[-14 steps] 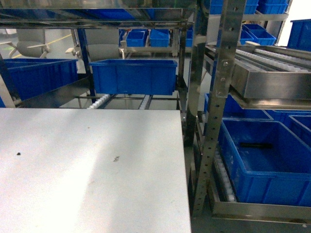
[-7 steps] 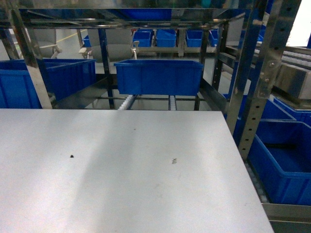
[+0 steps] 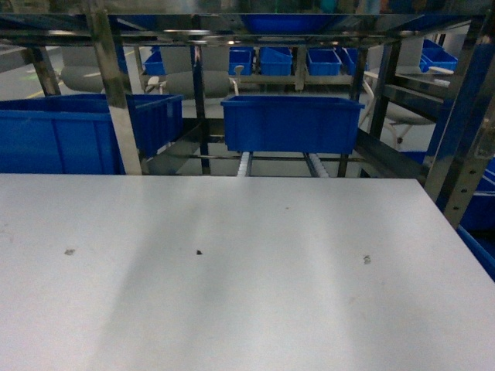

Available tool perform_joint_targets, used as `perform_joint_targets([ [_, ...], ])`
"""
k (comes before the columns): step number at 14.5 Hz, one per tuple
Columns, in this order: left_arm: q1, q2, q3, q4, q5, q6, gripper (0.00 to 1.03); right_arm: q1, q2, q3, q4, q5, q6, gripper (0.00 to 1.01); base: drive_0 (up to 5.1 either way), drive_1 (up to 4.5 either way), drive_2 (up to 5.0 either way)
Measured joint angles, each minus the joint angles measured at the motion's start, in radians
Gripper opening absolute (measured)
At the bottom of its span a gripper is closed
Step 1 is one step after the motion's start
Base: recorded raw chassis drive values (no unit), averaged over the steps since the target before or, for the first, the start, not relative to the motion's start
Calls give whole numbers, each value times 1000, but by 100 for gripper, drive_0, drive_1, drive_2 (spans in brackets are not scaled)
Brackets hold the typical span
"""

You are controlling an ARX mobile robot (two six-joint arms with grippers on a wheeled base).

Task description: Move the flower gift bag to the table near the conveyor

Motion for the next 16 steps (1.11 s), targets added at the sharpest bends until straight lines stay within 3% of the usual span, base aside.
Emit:
perform_joint_targets([
  [16, 0, -1, 0, 0, 0, 0, 2, 0, 0, 0, 0, 0, 0, 2, -468, 243, 205],
])
